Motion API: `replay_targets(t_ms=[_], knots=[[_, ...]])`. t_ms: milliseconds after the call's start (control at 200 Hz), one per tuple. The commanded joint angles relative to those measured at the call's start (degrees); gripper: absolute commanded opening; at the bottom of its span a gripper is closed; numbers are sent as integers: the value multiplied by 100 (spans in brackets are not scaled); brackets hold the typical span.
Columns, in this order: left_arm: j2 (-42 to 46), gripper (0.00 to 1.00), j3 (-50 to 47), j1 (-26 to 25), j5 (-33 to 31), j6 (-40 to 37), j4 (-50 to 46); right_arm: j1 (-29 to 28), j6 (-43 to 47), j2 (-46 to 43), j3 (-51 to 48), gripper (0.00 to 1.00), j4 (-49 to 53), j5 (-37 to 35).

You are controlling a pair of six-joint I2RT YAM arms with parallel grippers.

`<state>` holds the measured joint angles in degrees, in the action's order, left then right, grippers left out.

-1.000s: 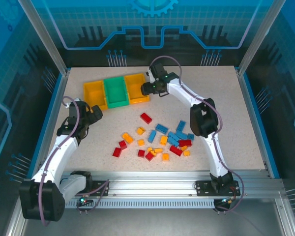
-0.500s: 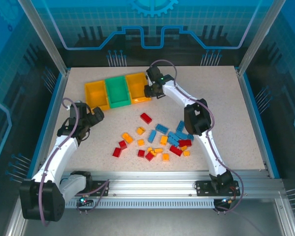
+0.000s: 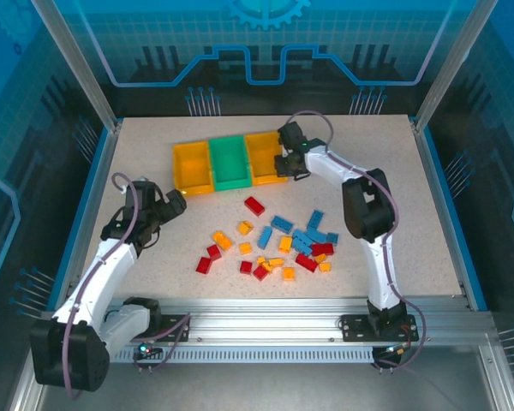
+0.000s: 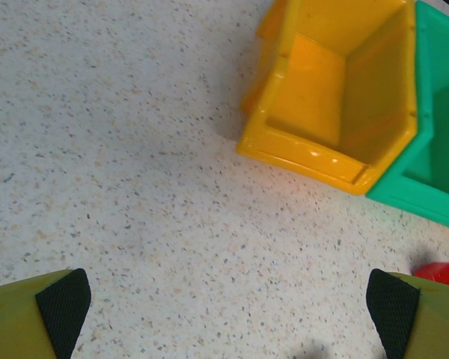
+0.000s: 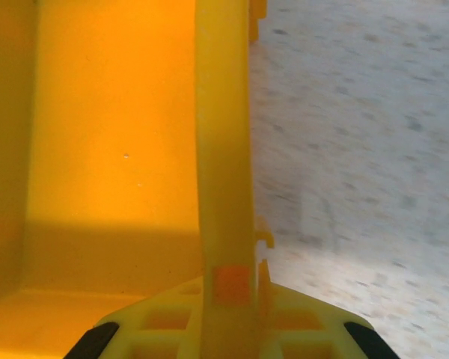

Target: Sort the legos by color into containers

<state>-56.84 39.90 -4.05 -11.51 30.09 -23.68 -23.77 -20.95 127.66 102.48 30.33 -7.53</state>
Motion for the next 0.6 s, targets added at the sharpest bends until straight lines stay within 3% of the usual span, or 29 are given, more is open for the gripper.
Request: replay_targets(t_ms=[0,205,360,420,495,595], knots=[[0,99,-88,-333,100,179,-223,297,152,-583,-485,8,-225,-93],[-323,99,-115,-1394,35,278,-287,734,92,-1429,-1680,9,-493,-145],[-868,99,9,-2023,78,132,-145,917,380,-1760,-2089,16,-608,108],[-1112,99,110,-2139,162,-45,-95,924,497,-1808,-2134,22,-568,177],[-1422,99,241,-2194,419,-181,-92,920,535,-1869,-2182,37,-529,158],[-1771,99,403,-2215,627,-104,-188,931,484,-2024,-2286,51,-552,234]])
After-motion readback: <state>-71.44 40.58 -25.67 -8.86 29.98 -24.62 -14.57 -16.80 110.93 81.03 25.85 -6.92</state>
